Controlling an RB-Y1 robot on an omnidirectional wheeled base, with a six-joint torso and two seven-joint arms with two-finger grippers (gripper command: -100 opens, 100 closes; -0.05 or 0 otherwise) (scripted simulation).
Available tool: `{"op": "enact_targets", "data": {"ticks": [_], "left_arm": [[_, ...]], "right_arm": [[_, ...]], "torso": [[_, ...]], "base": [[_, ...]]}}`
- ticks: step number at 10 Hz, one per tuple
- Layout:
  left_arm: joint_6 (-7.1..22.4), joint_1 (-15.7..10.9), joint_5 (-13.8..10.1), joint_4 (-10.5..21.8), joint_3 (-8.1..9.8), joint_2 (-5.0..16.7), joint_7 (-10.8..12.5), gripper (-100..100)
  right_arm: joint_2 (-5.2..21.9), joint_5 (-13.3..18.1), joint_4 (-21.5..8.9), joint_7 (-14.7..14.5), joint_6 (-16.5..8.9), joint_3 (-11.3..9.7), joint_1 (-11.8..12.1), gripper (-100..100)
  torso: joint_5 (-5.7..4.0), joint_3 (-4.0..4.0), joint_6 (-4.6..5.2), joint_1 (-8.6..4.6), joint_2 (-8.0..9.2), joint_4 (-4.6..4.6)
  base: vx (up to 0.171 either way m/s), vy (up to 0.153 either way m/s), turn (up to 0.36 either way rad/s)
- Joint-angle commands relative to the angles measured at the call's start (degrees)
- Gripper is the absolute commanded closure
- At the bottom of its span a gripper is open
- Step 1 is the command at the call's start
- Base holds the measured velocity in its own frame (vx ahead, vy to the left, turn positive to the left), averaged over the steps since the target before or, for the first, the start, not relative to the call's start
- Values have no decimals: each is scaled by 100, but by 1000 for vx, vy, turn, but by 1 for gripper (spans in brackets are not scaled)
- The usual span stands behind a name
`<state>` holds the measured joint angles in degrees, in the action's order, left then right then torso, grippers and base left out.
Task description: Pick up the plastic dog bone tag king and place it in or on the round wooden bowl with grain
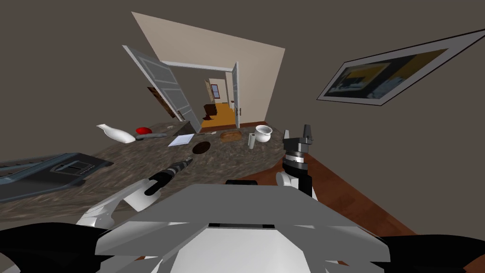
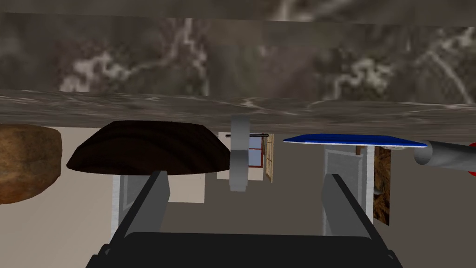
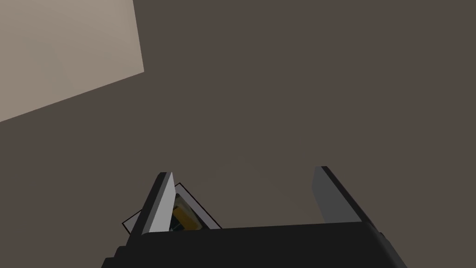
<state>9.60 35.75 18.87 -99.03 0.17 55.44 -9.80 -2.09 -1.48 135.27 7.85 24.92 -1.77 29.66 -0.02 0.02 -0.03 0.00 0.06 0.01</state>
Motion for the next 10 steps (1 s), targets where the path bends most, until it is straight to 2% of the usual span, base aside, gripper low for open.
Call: {"op": "enact_targets", "data": {"ticks": [1,2,3,4,8,9,10], "left_arm": [[-48,-109,31,183,-25,-108,-40,-100],[-71,-164,47,275,-38,-163,-60,-100],[-54,-125,28,209,-28,-111,-38,-100],[-56,-131,29,218,-30,-116,-42,100],[-70,-139,33,206,-27,-111,-48,100],[-69,-138,33,207,-27,-112,-48,0],[-8,-18,5,31,-4,-18,-7,100]], "right_arm": [[0,0,0,0,0,0,0,0],[0,0,0,0,0,0,0,0],[0,0,0,0,0,0,0,0],[0,0,0,0,0,0,0,0],[0,0,0,0,0,0,0,0],[0,0,0,0,0,0,0,0],[0,0,0,0,0,0,0,0]], "torso": [[0,0,0,0,0,0],[2,1,1,6,2,0],[2,2,1,9,4,1],[2,2,0,7,4,1],[5,-5,-8,11,-4,-6],[5,-5,-7,11,-5,-6],[5,-5,-7,11,-5,-6]], "base": [[-5,7,-28],[-11,14,-41],[-5,6,-11],[0,0,0],[0,-1,-3],[0,0,0],[13,-9,43]]}}
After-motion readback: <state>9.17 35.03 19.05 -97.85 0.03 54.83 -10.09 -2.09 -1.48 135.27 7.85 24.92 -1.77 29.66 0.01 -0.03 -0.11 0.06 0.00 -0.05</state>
